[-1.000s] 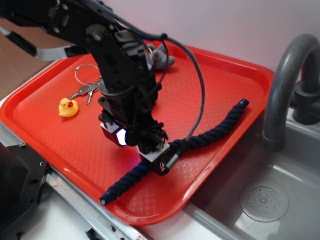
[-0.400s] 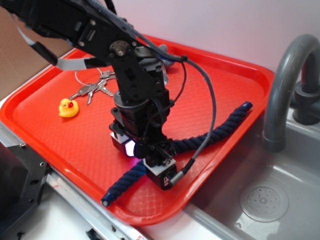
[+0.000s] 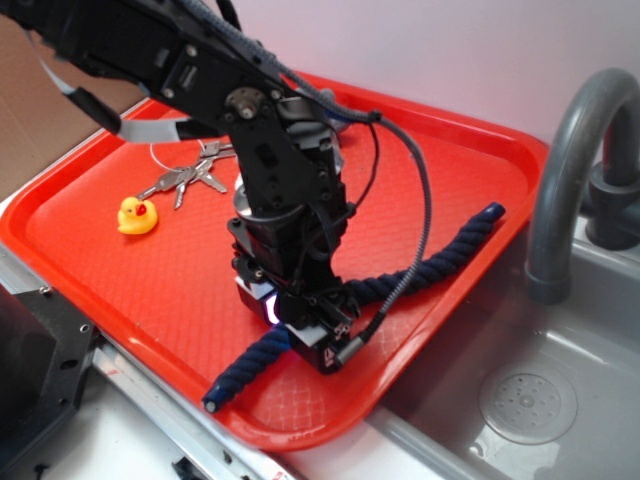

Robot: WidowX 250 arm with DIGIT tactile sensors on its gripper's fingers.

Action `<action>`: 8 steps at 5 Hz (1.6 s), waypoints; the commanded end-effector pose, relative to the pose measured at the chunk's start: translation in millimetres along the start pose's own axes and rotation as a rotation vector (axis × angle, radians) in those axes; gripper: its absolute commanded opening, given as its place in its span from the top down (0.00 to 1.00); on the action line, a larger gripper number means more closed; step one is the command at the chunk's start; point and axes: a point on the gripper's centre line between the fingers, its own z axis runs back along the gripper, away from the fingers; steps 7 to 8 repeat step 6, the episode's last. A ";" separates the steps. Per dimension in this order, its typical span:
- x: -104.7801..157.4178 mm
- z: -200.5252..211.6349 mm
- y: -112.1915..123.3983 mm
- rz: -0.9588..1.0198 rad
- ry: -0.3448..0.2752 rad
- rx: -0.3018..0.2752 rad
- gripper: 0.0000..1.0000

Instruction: Grab the blue rope.

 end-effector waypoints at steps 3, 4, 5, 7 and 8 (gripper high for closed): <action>-7.6 146.0 74.9 0.135 -0.281 -0.001 1.00; -24.7 193.3 98.6 0.134 -0.312 -0.036 1.00; -35.4 208.3 110.9 0.138 -0.348 -0.065 1.00; -31.6 203.6 114.4 0.124 -0.304 -0.109 1.00; -31.6 203.6 114.4 0.124 -0.304 -0.109 1.00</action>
